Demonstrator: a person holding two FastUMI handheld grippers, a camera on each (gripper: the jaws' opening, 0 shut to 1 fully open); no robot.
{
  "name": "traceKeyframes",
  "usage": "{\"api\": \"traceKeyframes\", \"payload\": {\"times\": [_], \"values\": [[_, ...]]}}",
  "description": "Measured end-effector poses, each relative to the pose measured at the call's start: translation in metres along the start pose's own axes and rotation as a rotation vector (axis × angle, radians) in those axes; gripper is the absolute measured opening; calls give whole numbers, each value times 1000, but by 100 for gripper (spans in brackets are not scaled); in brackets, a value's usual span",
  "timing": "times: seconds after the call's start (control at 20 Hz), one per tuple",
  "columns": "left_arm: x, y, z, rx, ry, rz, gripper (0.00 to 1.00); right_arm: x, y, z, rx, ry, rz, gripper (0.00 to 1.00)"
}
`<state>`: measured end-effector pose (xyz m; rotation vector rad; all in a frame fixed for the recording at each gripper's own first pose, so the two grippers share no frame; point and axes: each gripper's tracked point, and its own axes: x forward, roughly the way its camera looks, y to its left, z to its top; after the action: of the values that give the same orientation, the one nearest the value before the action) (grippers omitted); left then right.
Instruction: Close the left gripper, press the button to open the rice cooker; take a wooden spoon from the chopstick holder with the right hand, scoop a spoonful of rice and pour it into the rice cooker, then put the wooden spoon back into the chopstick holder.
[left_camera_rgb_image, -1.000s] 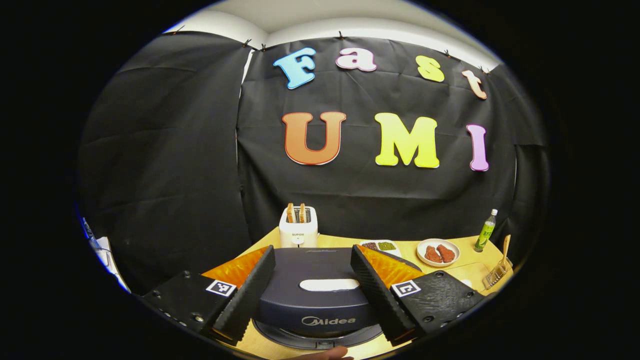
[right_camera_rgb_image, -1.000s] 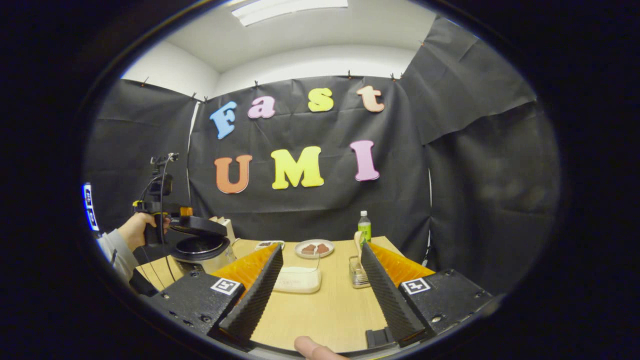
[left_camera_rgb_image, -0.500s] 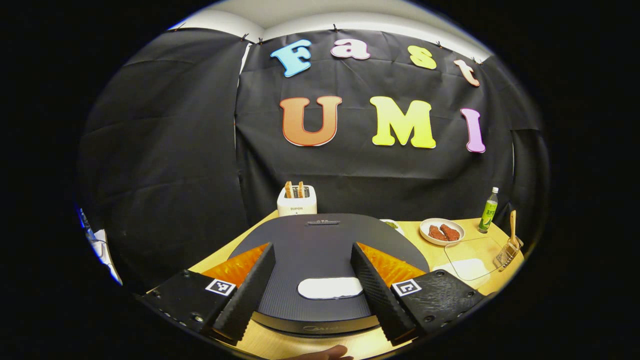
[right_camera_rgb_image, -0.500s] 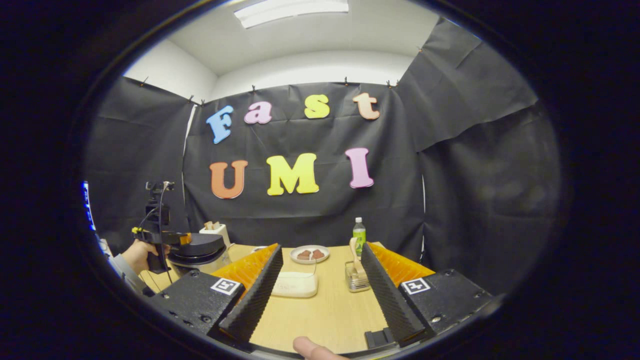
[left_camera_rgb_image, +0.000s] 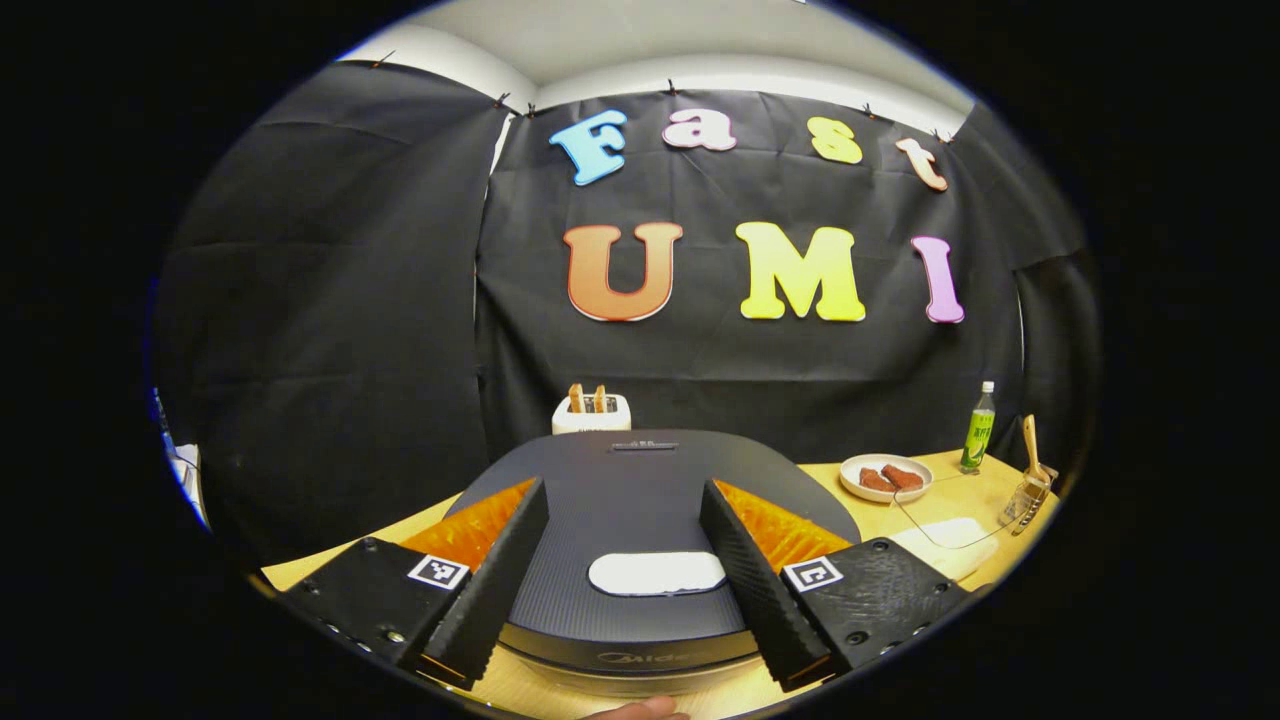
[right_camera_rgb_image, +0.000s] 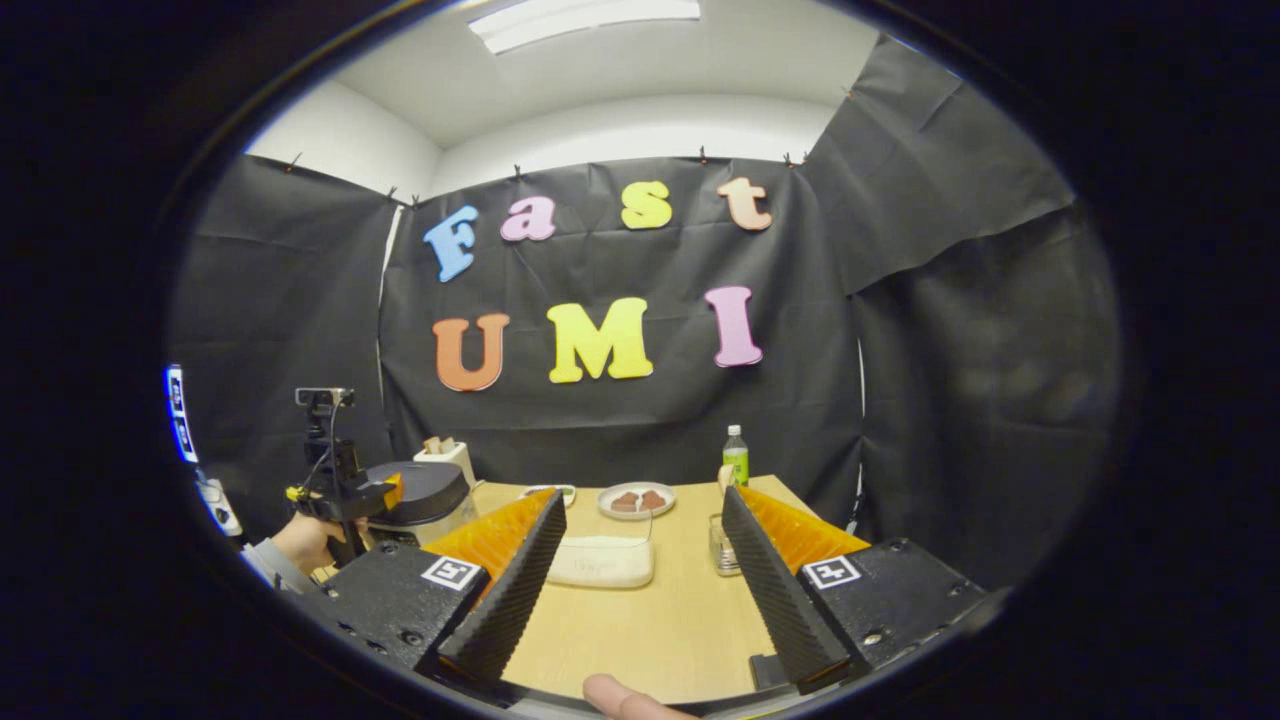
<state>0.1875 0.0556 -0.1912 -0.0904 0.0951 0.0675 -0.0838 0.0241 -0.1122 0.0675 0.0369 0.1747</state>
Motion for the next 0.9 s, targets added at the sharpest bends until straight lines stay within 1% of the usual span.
{"api": "traceKeyframes", "payload": {"times": [0.1,0.15,0.25,0.4,0.45,0.5,0.65,0.7,0.8,0.9], "values": [[-3,1,4,-12,-15,5,99,0,3,1,-7,-1,6,100],[-1,0,6,11,-11,2,99,0,3,4,-11,-5,6,100],[-7,0,8,23,23,-3,98,3,-1,2,-16,-5,1,100],[-24,-4,21,1,50,2,95,9,-8,-3,-5,19,-10,100],[-32,-6,28,1,47,5,85,10,-7,-6,-1,30,-3,100],[-43,-10,36,14,37,2,95,10,-6,-6,4,34,2,100],[-71,-25,57,89,6,-4,95,9,-10,-2,-1,24,-7,100],[-83,-35,66,99,-7,-21,95,8,-10,0,-8,16,-8,100],[-107,-53,82,92,-34,-52,95,7,-15,6,-15,0,-22,100],[-132,-66,94,63,-51,-74,96,5,-20,10,-17,-12,-33,100]]}}
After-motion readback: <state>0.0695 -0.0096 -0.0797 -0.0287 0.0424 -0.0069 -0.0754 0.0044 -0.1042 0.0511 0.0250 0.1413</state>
